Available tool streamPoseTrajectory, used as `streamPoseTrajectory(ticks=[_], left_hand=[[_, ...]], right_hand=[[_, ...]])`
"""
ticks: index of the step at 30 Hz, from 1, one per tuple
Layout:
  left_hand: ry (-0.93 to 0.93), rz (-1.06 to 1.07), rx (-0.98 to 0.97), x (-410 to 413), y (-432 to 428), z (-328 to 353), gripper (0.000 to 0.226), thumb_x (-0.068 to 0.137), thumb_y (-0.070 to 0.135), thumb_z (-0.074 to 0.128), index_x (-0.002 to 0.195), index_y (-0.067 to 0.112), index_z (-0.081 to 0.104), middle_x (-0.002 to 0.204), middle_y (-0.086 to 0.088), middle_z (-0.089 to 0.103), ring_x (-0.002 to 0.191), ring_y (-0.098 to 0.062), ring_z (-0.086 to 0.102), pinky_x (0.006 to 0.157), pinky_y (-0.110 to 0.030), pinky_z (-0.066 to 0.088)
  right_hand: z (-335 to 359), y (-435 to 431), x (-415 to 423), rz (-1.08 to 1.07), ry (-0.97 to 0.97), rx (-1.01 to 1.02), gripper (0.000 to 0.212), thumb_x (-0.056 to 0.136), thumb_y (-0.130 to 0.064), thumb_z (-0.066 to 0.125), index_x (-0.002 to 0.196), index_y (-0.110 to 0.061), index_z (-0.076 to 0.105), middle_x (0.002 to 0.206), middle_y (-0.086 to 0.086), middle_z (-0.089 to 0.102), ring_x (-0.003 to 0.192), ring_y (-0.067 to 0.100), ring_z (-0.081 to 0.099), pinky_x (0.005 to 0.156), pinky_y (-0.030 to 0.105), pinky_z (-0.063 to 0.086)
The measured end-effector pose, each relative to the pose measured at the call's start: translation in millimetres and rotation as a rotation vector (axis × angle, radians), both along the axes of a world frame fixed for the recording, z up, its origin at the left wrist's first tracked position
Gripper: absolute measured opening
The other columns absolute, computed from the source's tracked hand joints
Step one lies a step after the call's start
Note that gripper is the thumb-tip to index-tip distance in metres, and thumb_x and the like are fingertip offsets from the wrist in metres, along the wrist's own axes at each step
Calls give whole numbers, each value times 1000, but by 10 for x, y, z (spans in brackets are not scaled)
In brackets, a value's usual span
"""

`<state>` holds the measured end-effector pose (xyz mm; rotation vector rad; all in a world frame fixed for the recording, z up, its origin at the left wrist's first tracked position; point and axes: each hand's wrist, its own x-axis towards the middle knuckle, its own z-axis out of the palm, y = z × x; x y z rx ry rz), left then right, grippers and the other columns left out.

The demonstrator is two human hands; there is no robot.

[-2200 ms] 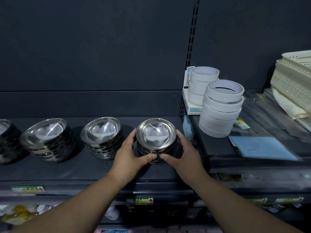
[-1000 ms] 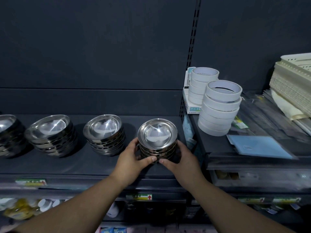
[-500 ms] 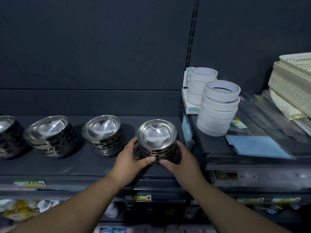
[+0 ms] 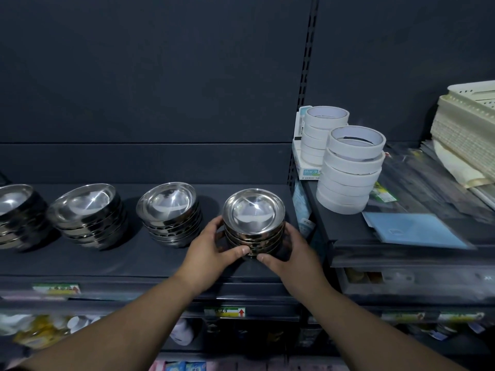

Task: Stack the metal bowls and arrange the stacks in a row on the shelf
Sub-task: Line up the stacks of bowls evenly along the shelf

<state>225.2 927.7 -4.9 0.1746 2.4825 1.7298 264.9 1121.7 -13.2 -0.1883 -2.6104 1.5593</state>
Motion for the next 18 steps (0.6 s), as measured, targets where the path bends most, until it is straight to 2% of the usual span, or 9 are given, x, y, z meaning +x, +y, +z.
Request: streamPoseTrajectory(ticks=[1,2,4,6,9,12,15,18], left_hand=[[3,1,-17,9,-20,-3,95,68,27,86,147,21,32,135,8,54,120,-4,54,108,-31,42],[10,5,-36,19,-39,-17,98,65,33,86,147,22,32,138,7,53,123,-5,52,110,-33,41],[25,12,-92,70,-83,-26,103,62,45,85,147,22,33,143,5,49,130,-8,47,112,-37,39],[52,28,-176,143,-142,-23,96,66,44,83,146,20,35,146,3,46,132,-10,45,112,-36,38],[161,33,-333,262,-319,-11,80,74,41,79,141,16,44,141,-1,50,129,-14,48,110,-29,38],[261,-1,-439,383,-633,29,61,79,38,75,132,15,55,131,-1,57,122,-14,53,101,-15,34],[280,-4,-481,491,-1103,74,52,81,38,73,127,19,59,126,3,59,117,-11,55,93,-10,32],[234,74,-492,535,-1655,91,53,81,39,72,127,18,59,126,-1,59,116,-14,55,95,-16,36]], right_hand=[[10,-4,32,-1,-25,23,71,72,-27,83,126,-44,40,119,-30,53,106,-18,48,88,2,36],[12,-6,59,-8,-54,56,79,73,-30,83,137,-36,38,126,-26,51,115,-10,48,96,9,38],[40,-28,143,-31,-106,142,92,74,-35,81,149,-22,28,144,-9,47,130,9,44,107,24,36],[48,-51,231,-80,-124,237,86,76,-36,79,147,-15,33,144,2,48,130,17,46,105,24,36],[55,-156,396,-135,-96,405,56,79,-40,74,126,-18,53,125,1,58,113,18,56,92,25,44],[57,-425,549,-138,-64,535,37,80,-46,70,110,-25,61,109,-6,60,103,15,59,84,29,48],[76,-854,641,-92,-63,501,41,83,-46,68,117,-26,60,115,-6,59,106,13,57,83,23,44],[116,-1326,624,-54,-44,399,51,82,-43,70,126,-21,56,123,-1,58,113,14,55,91,20,41]])
